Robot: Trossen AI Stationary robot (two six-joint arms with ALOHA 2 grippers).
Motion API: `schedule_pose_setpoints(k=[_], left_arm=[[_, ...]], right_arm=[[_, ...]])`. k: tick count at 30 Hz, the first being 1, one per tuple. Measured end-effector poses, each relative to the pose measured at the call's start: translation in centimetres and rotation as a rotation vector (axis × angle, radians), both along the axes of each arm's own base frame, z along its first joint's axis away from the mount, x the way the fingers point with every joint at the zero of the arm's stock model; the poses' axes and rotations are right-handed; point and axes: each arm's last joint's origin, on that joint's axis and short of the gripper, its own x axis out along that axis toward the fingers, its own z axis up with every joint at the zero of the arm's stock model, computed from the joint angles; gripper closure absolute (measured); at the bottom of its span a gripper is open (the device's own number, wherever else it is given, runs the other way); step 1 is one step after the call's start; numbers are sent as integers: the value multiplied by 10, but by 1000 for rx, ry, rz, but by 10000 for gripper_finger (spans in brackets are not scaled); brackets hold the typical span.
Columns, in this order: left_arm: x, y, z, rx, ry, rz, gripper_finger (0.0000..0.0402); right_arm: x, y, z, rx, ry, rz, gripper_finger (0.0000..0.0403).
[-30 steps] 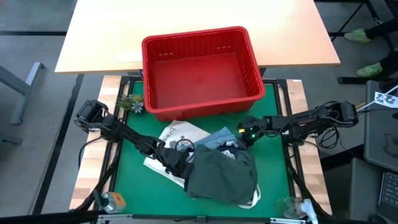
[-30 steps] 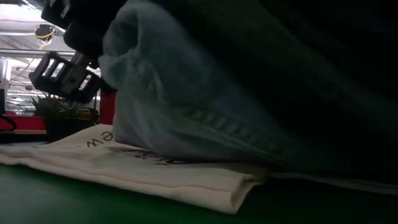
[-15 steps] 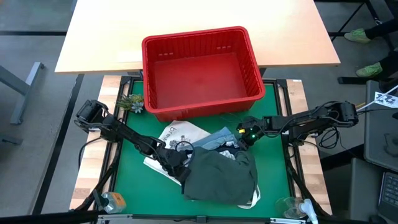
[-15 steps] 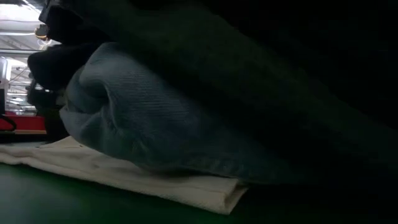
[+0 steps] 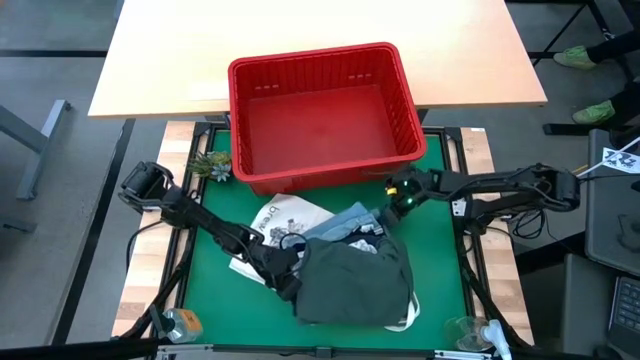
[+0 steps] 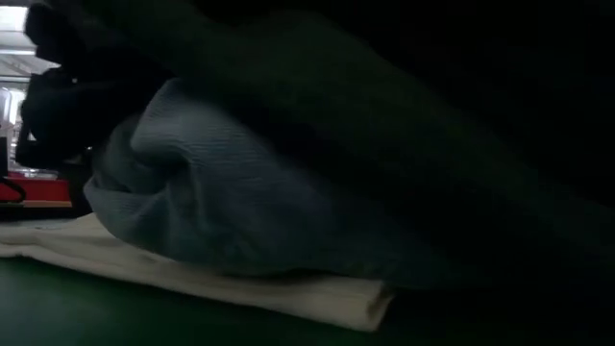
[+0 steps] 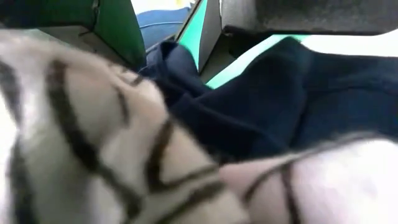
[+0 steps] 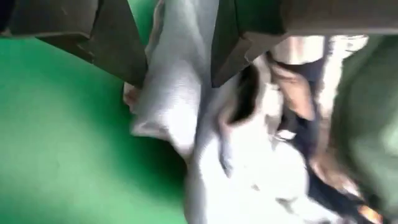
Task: Fold laundry
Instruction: Put the clothes into the red bin
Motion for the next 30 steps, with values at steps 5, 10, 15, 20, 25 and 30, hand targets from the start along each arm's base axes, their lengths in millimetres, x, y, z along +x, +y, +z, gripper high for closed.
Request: schedule_pose_setpoints(k=[5,10,15,20,25,30], left_arm=[[-4,-4,-1,5,29,12,264],[-3,-4,-2,8,28,17,264],[-3,-2,-2,13,26,27,264],[-3,-2,-2,15,25,29,264],[-2,-2,-2,25,19,41,264],[-2,-2,-2,28,18,45,264]], right_arm=[[0,-14,30,-33,-130,38,228],[1,-16,55,-85,-201,79,228],[0,-15,75,-137,-253,114,228],[-3,-12,98,-151,-364,166,228],[-5,-11,108,-151,-399,169,228],[-4,-11,106,-94,-365,125,228]])
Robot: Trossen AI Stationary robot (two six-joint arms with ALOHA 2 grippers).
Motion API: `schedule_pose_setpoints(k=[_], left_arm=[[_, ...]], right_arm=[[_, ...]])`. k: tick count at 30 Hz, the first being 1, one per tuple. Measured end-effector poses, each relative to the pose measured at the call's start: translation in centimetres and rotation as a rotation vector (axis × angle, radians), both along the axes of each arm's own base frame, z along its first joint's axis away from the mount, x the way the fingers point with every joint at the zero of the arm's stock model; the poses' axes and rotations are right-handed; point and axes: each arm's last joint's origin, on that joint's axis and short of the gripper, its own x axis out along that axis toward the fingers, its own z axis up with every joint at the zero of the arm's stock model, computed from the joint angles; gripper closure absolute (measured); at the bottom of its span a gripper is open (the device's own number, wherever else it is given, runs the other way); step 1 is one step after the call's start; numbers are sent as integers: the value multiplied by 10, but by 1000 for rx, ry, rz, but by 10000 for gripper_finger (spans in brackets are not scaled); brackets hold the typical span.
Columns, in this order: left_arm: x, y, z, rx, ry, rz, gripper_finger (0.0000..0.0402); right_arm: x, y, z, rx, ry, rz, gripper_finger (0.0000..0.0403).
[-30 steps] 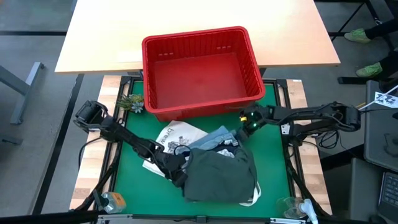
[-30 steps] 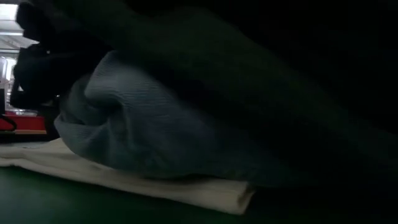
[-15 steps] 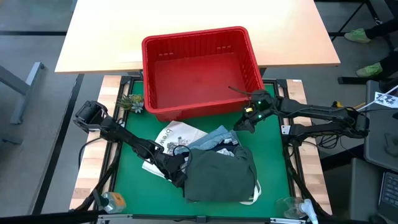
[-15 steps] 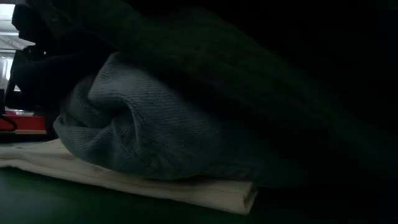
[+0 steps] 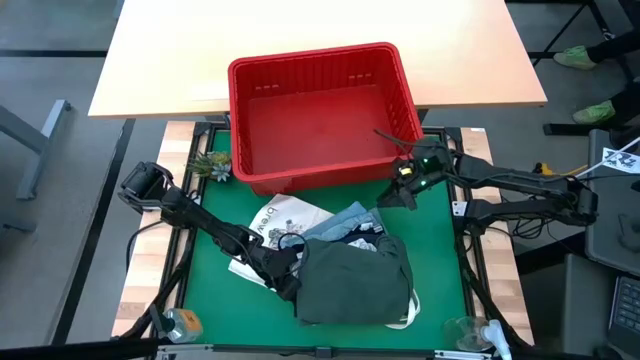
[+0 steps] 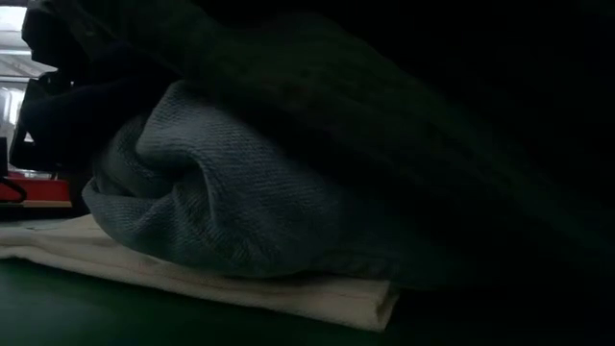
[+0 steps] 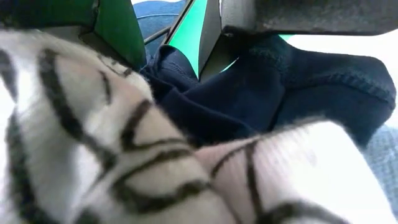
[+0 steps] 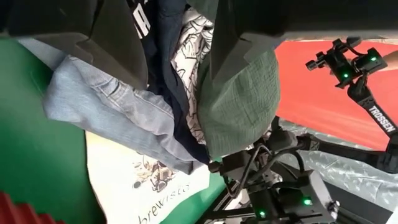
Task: Fold laundry
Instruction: Put the clothes into the red bin
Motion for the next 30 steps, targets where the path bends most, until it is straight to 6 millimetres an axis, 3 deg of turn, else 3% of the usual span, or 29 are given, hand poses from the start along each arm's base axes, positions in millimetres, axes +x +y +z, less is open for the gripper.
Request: schedule_pose_setpoints(k=[18,30], left_arm=[[0,0,0,4,-2,-2,264],[0,0,0,5,-2,-2,264]], right_arm=[[0,1,1,17,-10,26,228],[1,-2,-1,1,32,-94,228]])
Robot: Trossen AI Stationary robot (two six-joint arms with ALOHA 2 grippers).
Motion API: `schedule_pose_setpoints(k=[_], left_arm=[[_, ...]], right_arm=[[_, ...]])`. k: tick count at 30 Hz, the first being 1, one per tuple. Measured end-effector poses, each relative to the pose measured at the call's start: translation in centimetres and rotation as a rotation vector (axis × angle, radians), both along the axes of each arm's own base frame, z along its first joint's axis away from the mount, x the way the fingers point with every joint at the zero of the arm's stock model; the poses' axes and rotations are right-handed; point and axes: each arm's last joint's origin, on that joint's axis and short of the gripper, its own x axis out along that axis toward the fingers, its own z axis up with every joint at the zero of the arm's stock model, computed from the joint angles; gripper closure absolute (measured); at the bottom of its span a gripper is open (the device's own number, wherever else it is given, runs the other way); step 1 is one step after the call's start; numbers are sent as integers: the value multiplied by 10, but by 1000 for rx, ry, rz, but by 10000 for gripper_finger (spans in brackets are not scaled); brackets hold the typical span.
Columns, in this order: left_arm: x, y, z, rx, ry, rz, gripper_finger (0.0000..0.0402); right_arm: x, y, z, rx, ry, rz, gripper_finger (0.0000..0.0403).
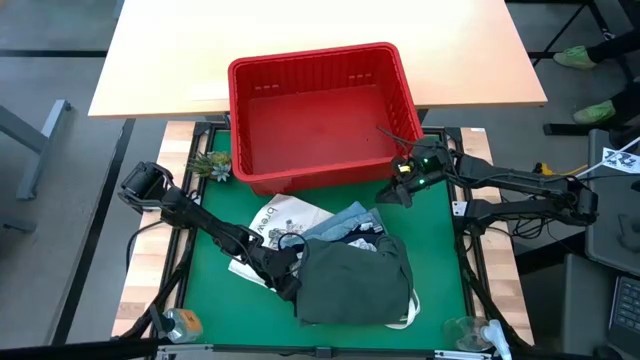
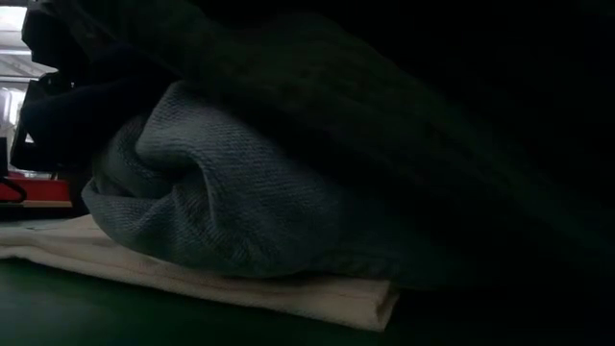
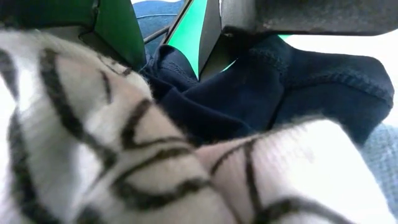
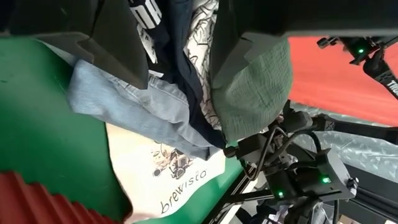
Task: Fold laundry
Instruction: Put the clothes into the red bin
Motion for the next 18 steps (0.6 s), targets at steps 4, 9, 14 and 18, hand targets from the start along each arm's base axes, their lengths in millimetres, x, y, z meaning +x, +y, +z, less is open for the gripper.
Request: schedule_pose_setpoints(k=[4,9,14,18], left_arm=[[0,0,0,10,-5,11,264],[0,1,0,25,-14,7,264],[-3,-2,4,31,-23,-14,264],[-13,-5,17,45,-28,-21,264]], right_arm=[[0,0,0,7,5,3,228],[-1,1,-3,21,31,11,228],[-1,2,-1,28,-11,84,228],[-6,10,8,78,-112,274,228]])
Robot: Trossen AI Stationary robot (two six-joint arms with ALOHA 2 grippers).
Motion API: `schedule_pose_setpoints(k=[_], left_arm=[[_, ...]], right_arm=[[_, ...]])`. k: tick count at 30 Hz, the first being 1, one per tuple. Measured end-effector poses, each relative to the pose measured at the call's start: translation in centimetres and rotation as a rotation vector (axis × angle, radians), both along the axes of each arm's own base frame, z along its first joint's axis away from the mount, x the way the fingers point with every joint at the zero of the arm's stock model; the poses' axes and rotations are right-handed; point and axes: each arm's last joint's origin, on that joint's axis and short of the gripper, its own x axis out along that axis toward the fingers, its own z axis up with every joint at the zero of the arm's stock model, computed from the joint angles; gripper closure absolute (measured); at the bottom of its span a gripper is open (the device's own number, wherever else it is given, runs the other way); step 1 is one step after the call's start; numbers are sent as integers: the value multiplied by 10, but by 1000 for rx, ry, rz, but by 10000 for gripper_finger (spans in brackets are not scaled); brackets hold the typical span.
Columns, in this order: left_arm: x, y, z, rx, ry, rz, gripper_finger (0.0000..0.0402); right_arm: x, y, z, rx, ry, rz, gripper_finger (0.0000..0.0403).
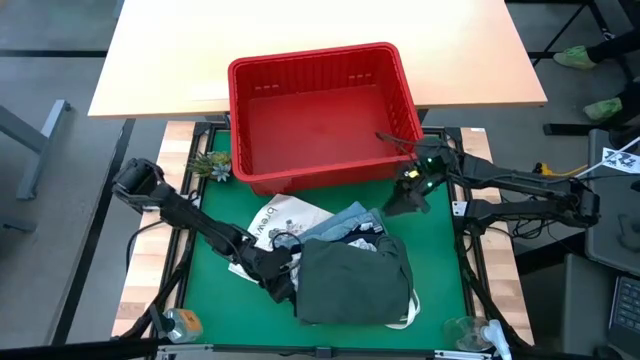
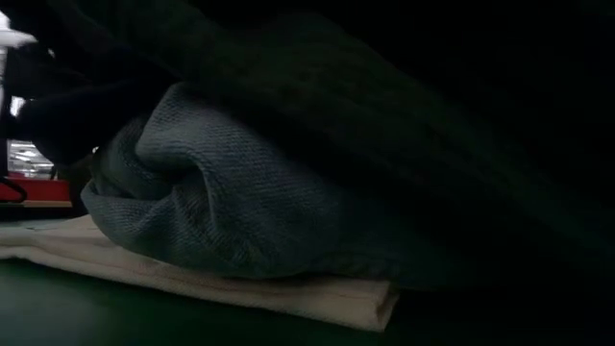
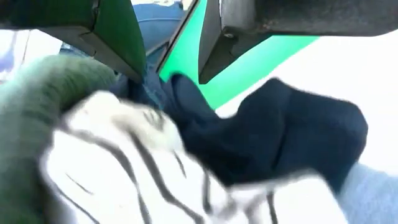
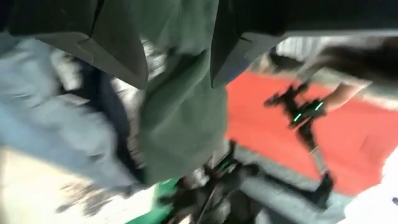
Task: Fold laundry
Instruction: Put the clothes into the red bin
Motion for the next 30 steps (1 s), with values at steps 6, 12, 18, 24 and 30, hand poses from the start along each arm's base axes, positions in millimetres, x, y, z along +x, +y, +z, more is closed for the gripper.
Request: schedule_pose_setpoints(k=[6,12,18,24,30], left_arm=[[-12,-1,13,36,-3,10,264],[-13,-2,14,40,-14,15,264],[-12,-1,14,56,-21,31,264],[-12,-1,14,56,-24,33,264],[-12,0,14,74,-34,53,264]], right_arm=[[5,26,0,-101,-69,158,228],[11,60,0,-264,-114,231,228],[12,77,7,-447,-159,241,228],[11,88,3,-515,-81,270,228],[15,103,-5,-592,-92,346,228]])
